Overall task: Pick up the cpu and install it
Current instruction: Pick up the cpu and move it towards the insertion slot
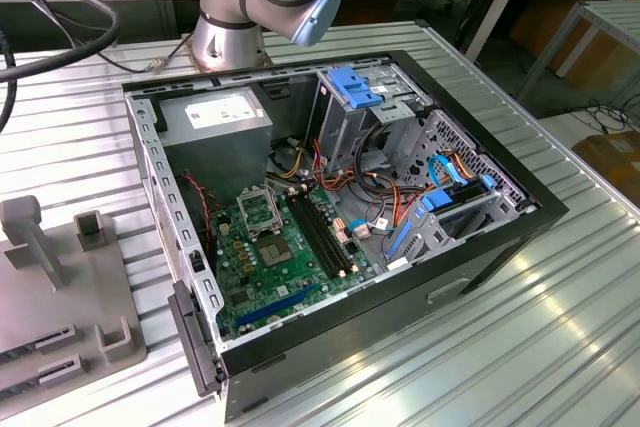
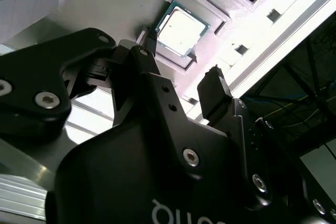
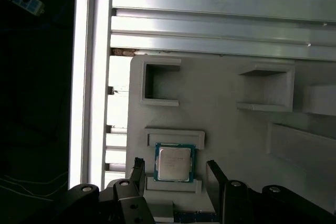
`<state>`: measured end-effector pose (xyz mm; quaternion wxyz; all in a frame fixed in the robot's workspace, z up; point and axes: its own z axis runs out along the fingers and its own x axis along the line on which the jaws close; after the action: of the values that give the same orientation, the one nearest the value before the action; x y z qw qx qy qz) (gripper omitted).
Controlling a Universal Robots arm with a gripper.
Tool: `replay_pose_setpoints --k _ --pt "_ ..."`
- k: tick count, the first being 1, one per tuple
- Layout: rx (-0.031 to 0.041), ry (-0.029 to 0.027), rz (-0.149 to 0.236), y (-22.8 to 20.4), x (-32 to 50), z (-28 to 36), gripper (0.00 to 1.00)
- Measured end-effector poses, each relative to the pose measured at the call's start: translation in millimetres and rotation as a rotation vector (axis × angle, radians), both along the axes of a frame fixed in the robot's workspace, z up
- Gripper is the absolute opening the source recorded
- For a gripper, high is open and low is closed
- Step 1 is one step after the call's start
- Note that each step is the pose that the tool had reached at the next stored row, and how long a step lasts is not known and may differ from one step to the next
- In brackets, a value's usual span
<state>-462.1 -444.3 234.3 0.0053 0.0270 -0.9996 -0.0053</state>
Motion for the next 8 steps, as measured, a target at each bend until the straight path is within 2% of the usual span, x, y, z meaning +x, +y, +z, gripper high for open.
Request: replay_pose_setpoints --k 2,8 --pt "0.0002 -0.0003 0.0 0.0 0.0 -9.2 0.58" --pt "0.0002 -0.0002 0.0 0.0 0.0 -9.4 0.58"
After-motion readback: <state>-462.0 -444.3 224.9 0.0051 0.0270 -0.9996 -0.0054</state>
